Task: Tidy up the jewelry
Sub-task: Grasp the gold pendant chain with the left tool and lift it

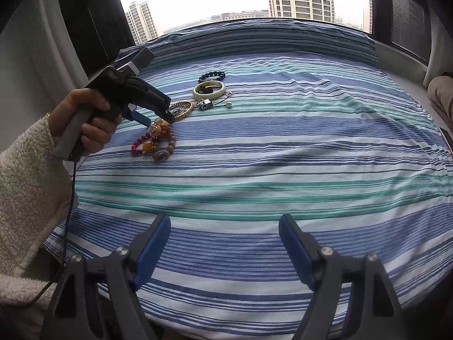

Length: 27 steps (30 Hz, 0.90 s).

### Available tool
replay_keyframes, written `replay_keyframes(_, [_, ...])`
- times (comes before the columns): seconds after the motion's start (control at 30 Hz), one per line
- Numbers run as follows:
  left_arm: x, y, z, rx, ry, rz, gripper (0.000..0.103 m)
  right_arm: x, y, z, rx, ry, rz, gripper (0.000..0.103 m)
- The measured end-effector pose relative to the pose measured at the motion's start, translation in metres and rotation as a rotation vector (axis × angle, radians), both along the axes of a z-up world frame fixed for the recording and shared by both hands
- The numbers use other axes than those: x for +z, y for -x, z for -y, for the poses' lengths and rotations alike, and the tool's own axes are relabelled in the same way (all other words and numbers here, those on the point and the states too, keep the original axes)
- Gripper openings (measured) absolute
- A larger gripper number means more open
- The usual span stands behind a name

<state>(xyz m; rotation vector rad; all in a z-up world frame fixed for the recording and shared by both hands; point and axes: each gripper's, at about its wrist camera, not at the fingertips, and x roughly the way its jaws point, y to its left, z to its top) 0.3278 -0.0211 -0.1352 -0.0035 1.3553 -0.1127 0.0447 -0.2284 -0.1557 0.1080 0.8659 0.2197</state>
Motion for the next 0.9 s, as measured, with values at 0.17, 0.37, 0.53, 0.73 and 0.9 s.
replay_keyframes(0.17, [0.009,0.004,-0.016,0.056,0.099,-0.008,0.021,0.002,0.001,0.003,-0.006,-0.003,0.008,0.080])
replay_keyframes(0.37, [0.043,0.026,-0.045,0.100,0.176,0.054,0.021,0.002,0.003,0.007,-0.013,-0.007,0.007,0.080])
replay_keyframes(0.53, [0.082,0.054,-0.059,0.099,0.245,0.133,0.020,0.004,0.004,0.005,-0.012,-0.008,0.015,0.080])
replay_keyframes(0.73, [0.128,0.084,-0.065,0.090,0.302,0.230,0.020,0.006,0.006,0.004,-0.010,-0.007,0.019,0.080])
replay_keyframes(0.9, [0.163,0.110,-0.079,0.101,0.336,0.308,0.020,0.008,0.006,0.000,-0.006,-0.004,0.020,0.080])
